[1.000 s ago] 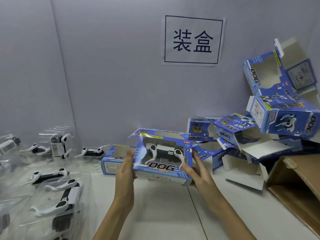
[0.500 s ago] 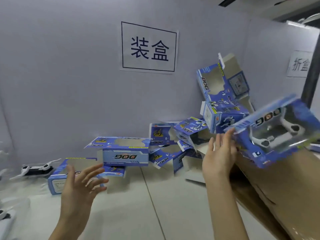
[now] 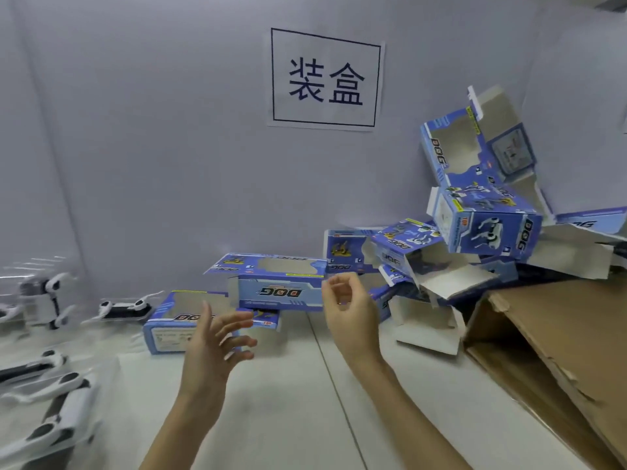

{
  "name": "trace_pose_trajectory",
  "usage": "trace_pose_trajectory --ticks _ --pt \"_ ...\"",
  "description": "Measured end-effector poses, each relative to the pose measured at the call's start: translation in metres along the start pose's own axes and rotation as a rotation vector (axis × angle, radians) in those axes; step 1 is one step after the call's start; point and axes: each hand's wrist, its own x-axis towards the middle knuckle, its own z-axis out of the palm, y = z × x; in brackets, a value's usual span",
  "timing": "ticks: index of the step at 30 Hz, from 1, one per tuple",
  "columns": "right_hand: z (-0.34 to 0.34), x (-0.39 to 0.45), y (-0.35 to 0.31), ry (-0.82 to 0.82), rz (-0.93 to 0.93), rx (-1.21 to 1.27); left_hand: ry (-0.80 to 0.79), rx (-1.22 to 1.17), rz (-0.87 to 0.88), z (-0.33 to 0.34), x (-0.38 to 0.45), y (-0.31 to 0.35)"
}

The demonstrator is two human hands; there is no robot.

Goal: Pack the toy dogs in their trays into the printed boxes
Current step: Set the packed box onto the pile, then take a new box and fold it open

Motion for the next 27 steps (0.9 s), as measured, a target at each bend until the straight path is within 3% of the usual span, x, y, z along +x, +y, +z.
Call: trace_pose_trajectory --ticks 3,6,12,20,23,27 --pt "0.027 -0.004 0.019 -0.222 -0.072 -0.3 0.037 0.016 -0.024 -0.003 0.0 0.0" --pt "0.038 0.005 0.034 -0.277 -0.012 -0.383 0.077 0.042 -0.059 -0.006 0.003 -0.002" --pt "0.04 0.02 0.051 -0.308 0.046 -0.311 0.126 0.126 -0.09 -0.011 0.004 -0.008" --pt "0.033 -0.025 0.027 -0.106 -0.049 -0.206 0.055 0.188 -0.095 -0.005 0.001 -0.012" --pt "0.037 -0.066 0.014 -0.228 -0.136 -0.225 0.006 0.108 -0.053 0.008 -0.005 -0.016" --pt "0.034 -0.084 0.002 -0.36 -0.26 -0.241 0.161 0.082 -0.022 -0.003 0.0 -0.018"
